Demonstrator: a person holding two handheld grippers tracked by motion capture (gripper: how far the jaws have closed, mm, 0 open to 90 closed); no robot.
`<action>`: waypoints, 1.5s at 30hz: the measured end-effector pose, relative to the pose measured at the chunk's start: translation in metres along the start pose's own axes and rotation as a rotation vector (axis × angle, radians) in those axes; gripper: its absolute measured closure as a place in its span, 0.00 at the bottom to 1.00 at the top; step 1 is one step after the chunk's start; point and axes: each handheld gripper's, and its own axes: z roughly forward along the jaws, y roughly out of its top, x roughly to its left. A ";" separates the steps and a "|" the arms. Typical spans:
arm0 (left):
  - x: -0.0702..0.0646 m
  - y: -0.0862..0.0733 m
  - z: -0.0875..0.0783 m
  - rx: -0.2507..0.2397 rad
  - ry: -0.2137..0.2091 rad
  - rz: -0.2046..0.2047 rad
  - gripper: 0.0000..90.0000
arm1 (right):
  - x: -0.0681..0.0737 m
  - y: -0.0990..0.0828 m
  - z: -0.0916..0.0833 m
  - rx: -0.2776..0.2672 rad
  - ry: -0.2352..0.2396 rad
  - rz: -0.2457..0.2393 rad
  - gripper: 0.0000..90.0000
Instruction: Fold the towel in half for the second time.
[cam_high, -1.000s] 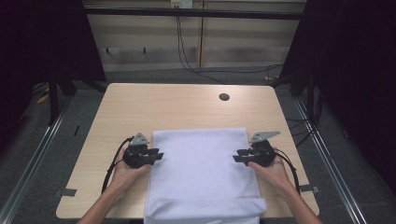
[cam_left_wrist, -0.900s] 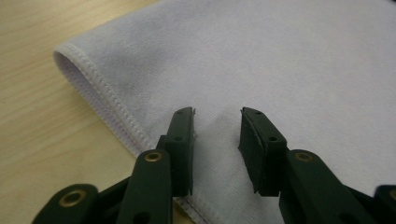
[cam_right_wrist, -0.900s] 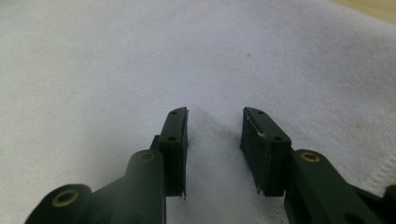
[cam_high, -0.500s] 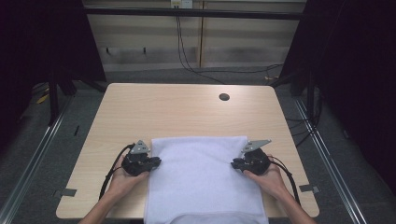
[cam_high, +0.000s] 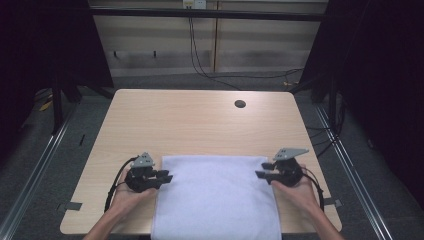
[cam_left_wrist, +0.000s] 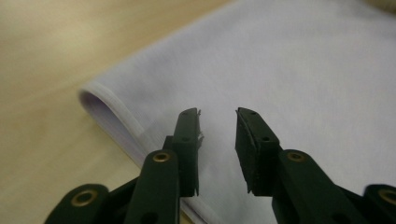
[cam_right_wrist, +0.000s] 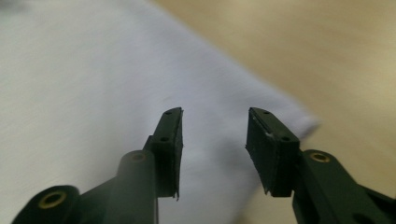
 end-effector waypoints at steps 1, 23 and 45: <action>0.010 0.005 0.001 -0.005 0.035 -0.021 0.72 | -0.015 0.006 0.001 -0.005 -0.043 0.007 0.59; 0.048 0.009 0.029 0.037 0.050 -0.102 0.95 | -0.055 0.007 0.040 0.063 0.088 0.094 0.95; 0.070 0.140 -0.019 -0.262 0.150 -0.038 0.96 | -0.096 0.119 -0.022 -0.211 -0.034 0.103 0.97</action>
